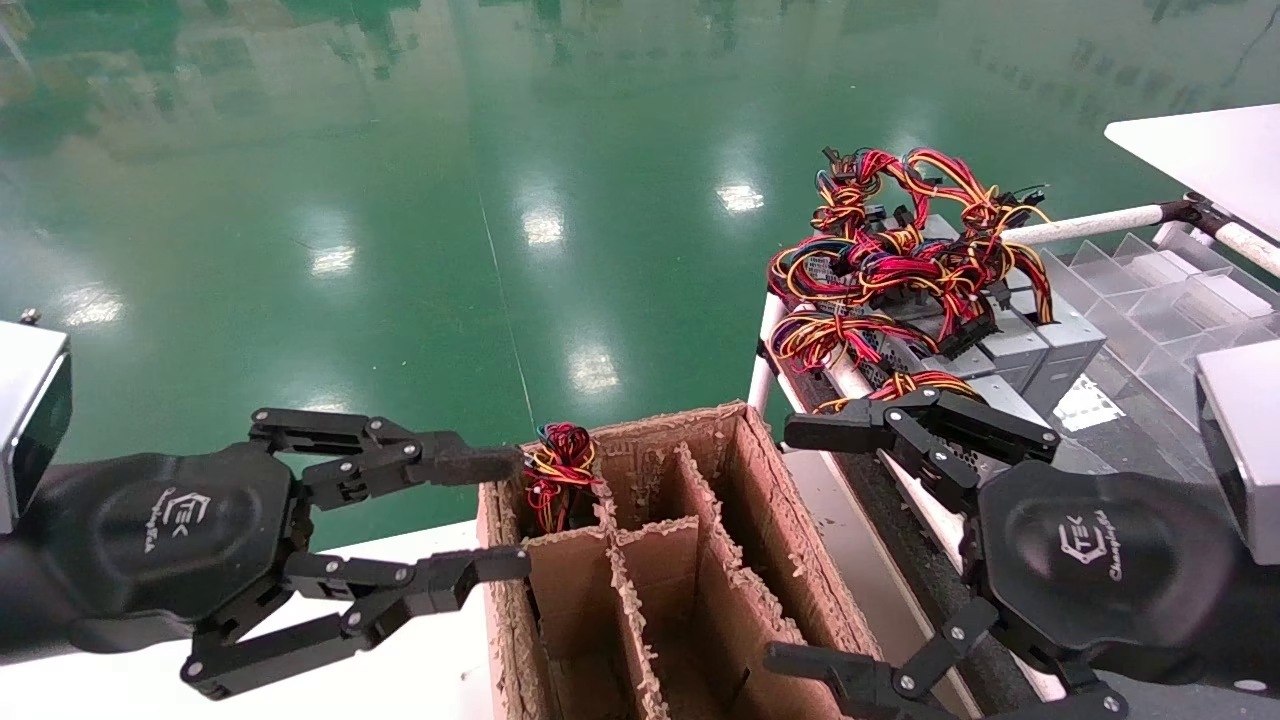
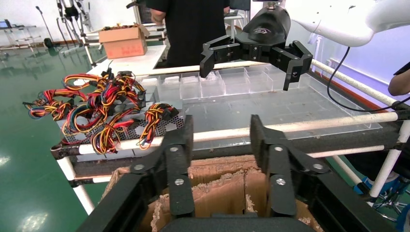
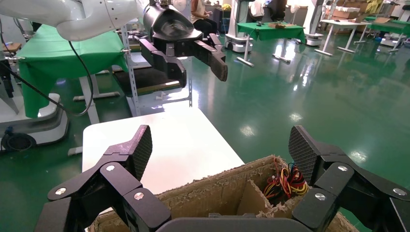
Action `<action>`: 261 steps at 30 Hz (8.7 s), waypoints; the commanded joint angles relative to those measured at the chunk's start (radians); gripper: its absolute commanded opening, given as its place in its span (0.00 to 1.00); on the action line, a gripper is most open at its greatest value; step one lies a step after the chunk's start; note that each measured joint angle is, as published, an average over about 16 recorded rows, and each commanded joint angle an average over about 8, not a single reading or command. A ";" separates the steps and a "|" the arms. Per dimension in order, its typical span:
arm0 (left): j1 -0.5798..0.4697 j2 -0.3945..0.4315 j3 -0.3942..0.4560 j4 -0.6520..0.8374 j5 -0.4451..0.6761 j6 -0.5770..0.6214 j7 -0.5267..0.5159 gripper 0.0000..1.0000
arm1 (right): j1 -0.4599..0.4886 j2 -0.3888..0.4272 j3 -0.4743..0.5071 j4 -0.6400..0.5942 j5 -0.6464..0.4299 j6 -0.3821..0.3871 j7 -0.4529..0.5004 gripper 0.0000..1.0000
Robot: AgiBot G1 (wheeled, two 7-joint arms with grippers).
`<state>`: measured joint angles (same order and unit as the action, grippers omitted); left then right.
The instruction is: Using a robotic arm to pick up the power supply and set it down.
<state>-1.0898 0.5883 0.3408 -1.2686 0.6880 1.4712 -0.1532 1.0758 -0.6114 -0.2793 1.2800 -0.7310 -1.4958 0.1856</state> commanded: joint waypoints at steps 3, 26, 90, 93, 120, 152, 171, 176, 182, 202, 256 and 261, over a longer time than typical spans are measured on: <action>0.000 0.000 0.000 0.000 0.000 0.000 0.000 0.00 | 0.000 0.000 0.000 0.000 0.000 0.000 0.000 1.00; 0.000 0.000 0.000 0.000 0.000 0.000 0.000 1.00 | 0.000 0.000 0.000 0.000 0.000 0.000 0.000 1.00; 0.000 0.000 0.001 0.001 -0.001 0.000 0.000 1.00 | 0.360 -0.559 -0.268 -0.610 -0.482 0.325 -0.051 0.31; 0.000 0.000 0.001 0.001 -0.001 0.000 0.001 1.00 | 0.379 -0.612 -0.268 -0.701 -0.481 0.329 -0.122 0.00; 0.000 0.000 0.001 0.001 -0.001 0.000 0.001 1.00 | 0.447 -0.733 -0.282 -1.105 -0.461 0.246 -0.352 0.00; -0.001 0.000 0.002 0.001 -0.001 -0.001 0.001 1.00 | 0.449 -0.692 -0.246 -1.139 -0.352 0.114 -0.431 0.00; -0.001 -0.001 0.002 0.001 -0.002 -0.001 0.001 1.00 | 0.635 -0.492 -0.109 -1.044 -0.157 -0.058 -0.358 0.00; -0.001 -0.001 0.002 0.001 -0.002 -0.001 0.001 1.00 | 0.688 -0.412 -0.089 -1.015 -0.140 -0.035 -0.357 0.00; -0.001 -0.001 0.002 0.001 -0.002 -0.001 0.001 1.00 | 0.747 -0.305 -0.071 -1.018 -0.138 0.007 -0.360 0.00; -0.001 -0.001 0.002 0.001 -0.002 -0.001 0.001 1.00 | 0.743 0.047 -0.068 -1.210 -0.182 0.087 -0.426 0.00; -0.001 -0.001 0.003 0.001 -0.002 -0.001 0.002 1.00 | 0.524 -0.099 -0.051 -1.291 -0.169 0.022 -0.384 1.00; -0.001 -0.001 0.003 0.001 -0.003 -0.001 0.002 1.00 | 0.522 -0.095 -0.035 -1.286 -0.146 0.010 -0.404 1.00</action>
<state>-1.0907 0.5871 0.3441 -1.2677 0.6855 1.4700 -0.1514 1.5986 -0.7066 -0.3145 -0.0061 -0.8775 -1.4867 -0.2159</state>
